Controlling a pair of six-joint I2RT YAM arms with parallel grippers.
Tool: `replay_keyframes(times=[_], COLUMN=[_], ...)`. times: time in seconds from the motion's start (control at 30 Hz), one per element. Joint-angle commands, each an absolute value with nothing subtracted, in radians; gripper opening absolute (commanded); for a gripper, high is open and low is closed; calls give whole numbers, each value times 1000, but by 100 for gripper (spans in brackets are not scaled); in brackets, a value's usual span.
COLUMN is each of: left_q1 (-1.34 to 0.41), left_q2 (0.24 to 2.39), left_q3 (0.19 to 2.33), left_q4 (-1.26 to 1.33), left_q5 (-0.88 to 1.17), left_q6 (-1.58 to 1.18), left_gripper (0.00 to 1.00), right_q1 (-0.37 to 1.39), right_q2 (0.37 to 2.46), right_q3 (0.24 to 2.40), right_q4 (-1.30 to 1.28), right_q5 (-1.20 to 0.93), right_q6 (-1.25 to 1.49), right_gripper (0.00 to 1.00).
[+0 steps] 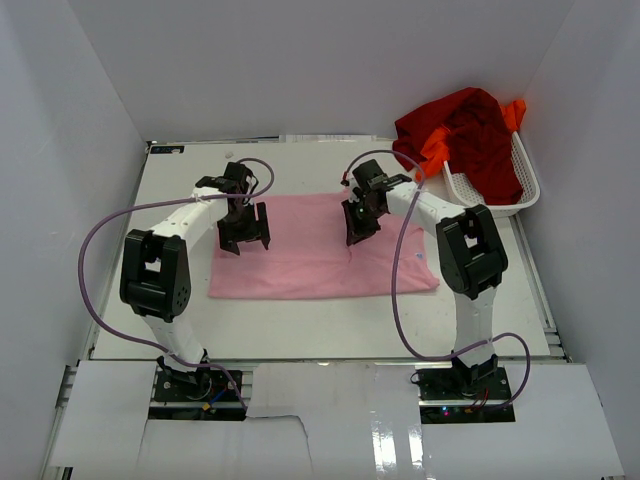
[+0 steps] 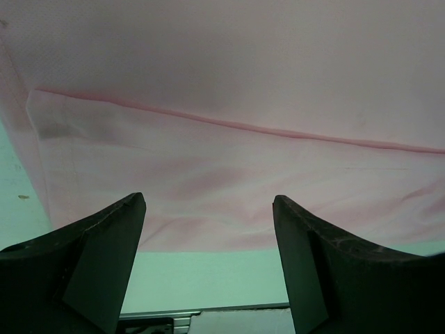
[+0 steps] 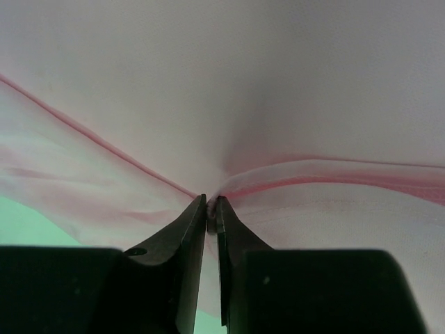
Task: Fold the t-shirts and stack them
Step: Fold the flattened tshirt in 1/3 of the way
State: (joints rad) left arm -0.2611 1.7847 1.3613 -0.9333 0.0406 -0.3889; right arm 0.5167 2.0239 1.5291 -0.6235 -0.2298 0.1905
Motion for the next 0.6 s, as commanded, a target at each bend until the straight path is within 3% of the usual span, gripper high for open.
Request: replay_keyframes(times=[0.0,0.03,0.07,0.13,0.27,0.57], left_q1=[-261,-261,-262,-261,-261,-261], left_q2=[1720,1721,1723,1721,1717,1710], left_q3=[1347,1344,1344,1341,1332,1312], left_q4=[-919,-919,-919,-917,-916,-904], left_q5=[34,37,35,37,40,52], left_q6=[-380,-380,-379,-379,-379,-380], left_gripper=[85,85,85,85,85,85], right_q1=[525,526,525,525,523,474], right_q2=[2052,2062,2071,2092,2072,2034], right_q3=[1572,1577,1588,1603,1609,1637], right_q4=[-569,-568,-572,-589,-589,-624], right_q5=[-255,-259,-258,-235,-181,-110], right_q6=[167,163,158,156,156,137], right_gripper=[18,22,39,57,62,63])
